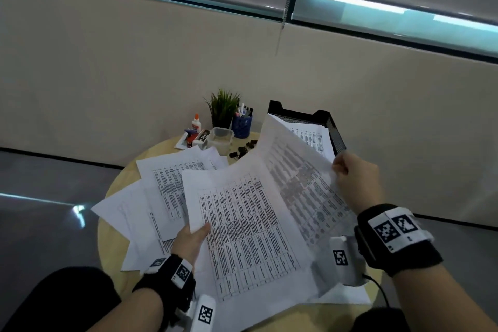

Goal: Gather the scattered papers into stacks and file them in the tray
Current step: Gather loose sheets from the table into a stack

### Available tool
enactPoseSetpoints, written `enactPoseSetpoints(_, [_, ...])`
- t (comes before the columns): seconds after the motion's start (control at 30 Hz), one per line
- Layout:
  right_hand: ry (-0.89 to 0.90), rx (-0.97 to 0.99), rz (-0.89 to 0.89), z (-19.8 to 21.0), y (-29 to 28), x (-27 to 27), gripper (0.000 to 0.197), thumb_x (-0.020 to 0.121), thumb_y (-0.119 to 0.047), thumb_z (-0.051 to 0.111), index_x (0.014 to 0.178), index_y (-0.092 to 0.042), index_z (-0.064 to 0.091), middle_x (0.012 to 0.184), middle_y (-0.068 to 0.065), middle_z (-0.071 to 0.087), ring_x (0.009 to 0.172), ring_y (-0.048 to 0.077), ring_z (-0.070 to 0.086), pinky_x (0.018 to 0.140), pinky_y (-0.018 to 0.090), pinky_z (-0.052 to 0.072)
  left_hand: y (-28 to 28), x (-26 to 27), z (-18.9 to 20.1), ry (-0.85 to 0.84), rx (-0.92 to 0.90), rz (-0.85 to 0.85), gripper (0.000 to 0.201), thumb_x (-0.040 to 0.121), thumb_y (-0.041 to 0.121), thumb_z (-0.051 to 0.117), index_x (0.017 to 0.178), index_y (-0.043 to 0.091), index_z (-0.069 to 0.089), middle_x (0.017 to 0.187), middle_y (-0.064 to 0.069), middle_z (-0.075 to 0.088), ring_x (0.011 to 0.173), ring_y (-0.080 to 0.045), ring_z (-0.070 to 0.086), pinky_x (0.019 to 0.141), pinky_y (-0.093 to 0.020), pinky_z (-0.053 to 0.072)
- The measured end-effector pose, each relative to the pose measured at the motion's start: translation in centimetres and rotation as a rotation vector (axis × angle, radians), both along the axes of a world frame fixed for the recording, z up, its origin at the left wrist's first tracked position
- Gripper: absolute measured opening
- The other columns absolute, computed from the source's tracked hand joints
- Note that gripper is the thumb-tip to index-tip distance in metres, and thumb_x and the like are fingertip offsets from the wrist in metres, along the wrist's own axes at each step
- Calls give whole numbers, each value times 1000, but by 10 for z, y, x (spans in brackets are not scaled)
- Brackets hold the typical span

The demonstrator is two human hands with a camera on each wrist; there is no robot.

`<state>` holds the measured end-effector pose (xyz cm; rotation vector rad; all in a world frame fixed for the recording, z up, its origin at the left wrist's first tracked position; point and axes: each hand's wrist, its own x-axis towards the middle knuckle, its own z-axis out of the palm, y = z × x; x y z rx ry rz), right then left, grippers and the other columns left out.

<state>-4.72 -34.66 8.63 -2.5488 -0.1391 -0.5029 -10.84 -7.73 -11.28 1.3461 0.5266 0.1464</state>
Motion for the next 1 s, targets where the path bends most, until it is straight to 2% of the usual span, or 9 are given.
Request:
enactPoseSetpoints(0.07, [-39, -27, -13, 6, -4, 1, 16, 91, -1, 45, 90, -6, 60, 76, 11, 58, 71, 28, 54, 63, 27, 38, 3, 4, -4, 59, 67, 4, 47, 91, 19, 60, 134, 3, 49, 127, -14, 58, 104, -21, 54, 98, -32, 38])
enactPoseSetpoints(0.23, [-93, -8, -46, 21, -12, 2, 16, 92, -3, 47, 89, -9, 61, 77, 11, 58, 69, 25, 51, 65, 25, 35, 6, 7, -3, 153, 233, -55, 59, 92, 25, 59, 140, -3, 38, 137, -16, 49, 124, -32, 49, 103, -35, 36])
enactPoseSetpoints(0.37, [-94, 97, -52, 24, -17, 3, 12, 93, -5, 49, 86, -11, 58, 77, 9, 55, 72, 24, 49, 66, 22, 31, 7, 7, -4, 167, 245, -50, 56, 92, 28, 58, 138, 0, 43, 135, -17, 52, 122, -31, 51, 100, -33, 38])
enactPoseSetpoints(0.5, [71, 181, -61, -16, -20, 11, 12, 93, -8, 53, 82, -13, 55, 74, 1, 54, 78, 23, 50, 60, 26, 28, 4, 4, 2, 131, 135, -28, 62, 93, 36, 55, 143, 4, 35, 144, -13, 43, 131, -30, 42, 108, -38, 32])
enactPoseSetpoints(0.63, [224, 259, -62, -75, -15, 15, 8, 91, -9, 58, 83, -10, 59, 82, 9, 60, 83, 25, 55, 71, 26, 33, 5, 1, 6, 89, 78, -43, 82, 83, 58, 58, 145, 9, 35, 146, -9, 41, 134, -27, 39, 110, -40, 29])
enactPoseSetpoints(0.73, [311, 368, -63, -109, -9, 13, 13, 92, -9, 57, 79, -13, 59, 82, 8, 62, 82, 24, 55, 71, 27, 35, 4, 2, 8, 43, 11, -53, 56, 87, 37, 62, 134, 10, 49, 122, 3, 54, 117, -19, 50, 99, -27, 33])
enactPoseSetpoints(0.83, [377, 425, -69, -132, -2, 12, 9, 93, -11, 57, 86, -11, 61, 87, 9, 63, 83, 25, 56, 71, 28, 38, -4, -1, 16, -7, 21, -62, 49, 83, 27, 69, 126, 9, 55, 103, 6, 59, 100, -14, 53, 96, -25, 35])
enactPoseSetpoints(0.9, [419, 477, -58, -143, 5, 9, 7, 94, -11, 56, 88, -9, 60, 85, 8, 62, 79, 22, 54, 63, 27, 38, -8, 0, 17, -21, 37, -59, 50, 78, 22, 74, 122, 6, 57, 104, 2, 65, 98, -16, 57, 101, -29, 39])
enactPoseSetpoints(1.0, [458, 521, -56, -156, 13, 7, 12, 93, -9, 56, 82, -13, 56, 78, 3, 59, 74, 22, 52, 58, 22, 38, -13, 2, 21, -36, 54, -95, 51, 79, 13, 72, 126, 3, 54, 120, -10, 63, 103, -19, 57, 98, -31, 40])
